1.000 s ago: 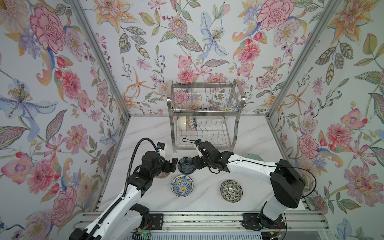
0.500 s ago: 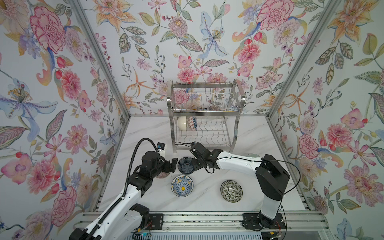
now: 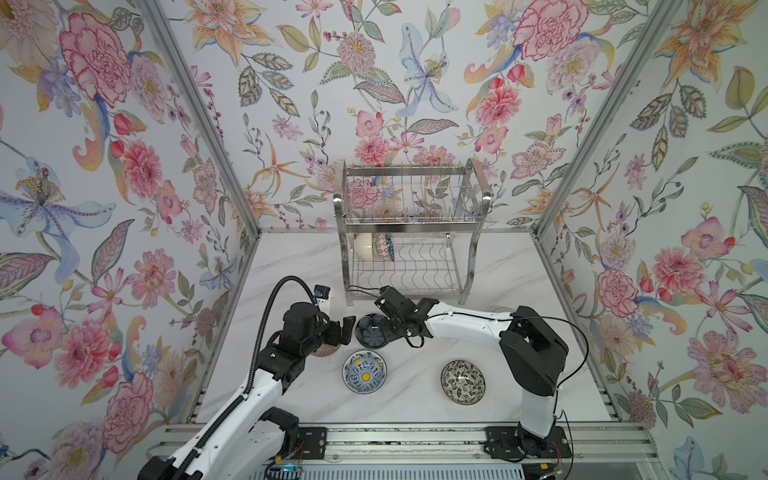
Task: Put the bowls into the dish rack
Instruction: 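Move the right gripper down onto the dark grey flower-pattern bowl rim, then close the right gripper on the dark grey bowl rim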
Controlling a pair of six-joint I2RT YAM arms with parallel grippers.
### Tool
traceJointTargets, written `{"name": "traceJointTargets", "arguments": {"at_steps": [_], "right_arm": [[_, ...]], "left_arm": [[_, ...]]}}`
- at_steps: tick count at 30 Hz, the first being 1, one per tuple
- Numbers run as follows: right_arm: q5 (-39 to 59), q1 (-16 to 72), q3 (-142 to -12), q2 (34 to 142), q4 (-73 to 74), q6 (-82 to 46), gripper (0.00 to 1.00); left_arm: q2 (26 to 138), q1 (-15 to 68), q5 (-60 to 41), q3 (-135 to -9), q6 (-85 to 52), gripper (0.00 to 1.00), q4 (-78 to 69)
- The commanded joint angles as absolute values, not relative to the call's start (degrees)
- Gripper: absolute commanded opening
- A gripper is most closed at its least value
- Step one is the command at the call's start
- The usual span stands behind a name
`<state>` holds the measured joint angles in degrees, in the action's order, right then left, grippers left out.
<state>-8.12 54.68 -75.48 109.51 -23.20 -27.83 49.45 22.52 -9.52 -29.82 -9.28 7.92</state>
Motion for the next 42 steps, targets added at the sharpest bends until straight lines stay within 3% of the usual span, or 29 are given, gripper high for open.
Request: {"name": "traceJointTargets", "arguments": {"at_steps": [1,7,17,23,31,42], "right_arm": [[-9.0,54.1,-75.6,108.9,-24.3,-28.7,0.1],[-9.0,51.9,-70.9,104.6,-23.9,-29.4,0.04],[-7.7,46.2,-57.4,95.7,-21.6,-31.1,0.05],[-7.5,44.1,-54.9,93.2,-21.2,-30.7,0.12],[-9.5,43.2,-57.1,92.2,-24.8,-29.6,0.31],[-15.8,44.4,-61.1,86.9,-29.9,-26.8,0.42]], "left_arm": [[48.6,23.0,-8.1,-31.6,-8.6,0.99,8.6],[48.5,23.0,-8.4,-31.5,-8.6,0.99,8.4],[48.7,22.9,-9.0,-31.5,-8.5,0.99,8.1],[48.8,23.0,-9.2,-31.6,-8.4,0.99,8.1],[48.5,22.9,-9.4,-31.4,-8.3,0.99,8.3],[48.5,23.0,-15.8,-31.3,-5.7,0.99,7.9]]}}
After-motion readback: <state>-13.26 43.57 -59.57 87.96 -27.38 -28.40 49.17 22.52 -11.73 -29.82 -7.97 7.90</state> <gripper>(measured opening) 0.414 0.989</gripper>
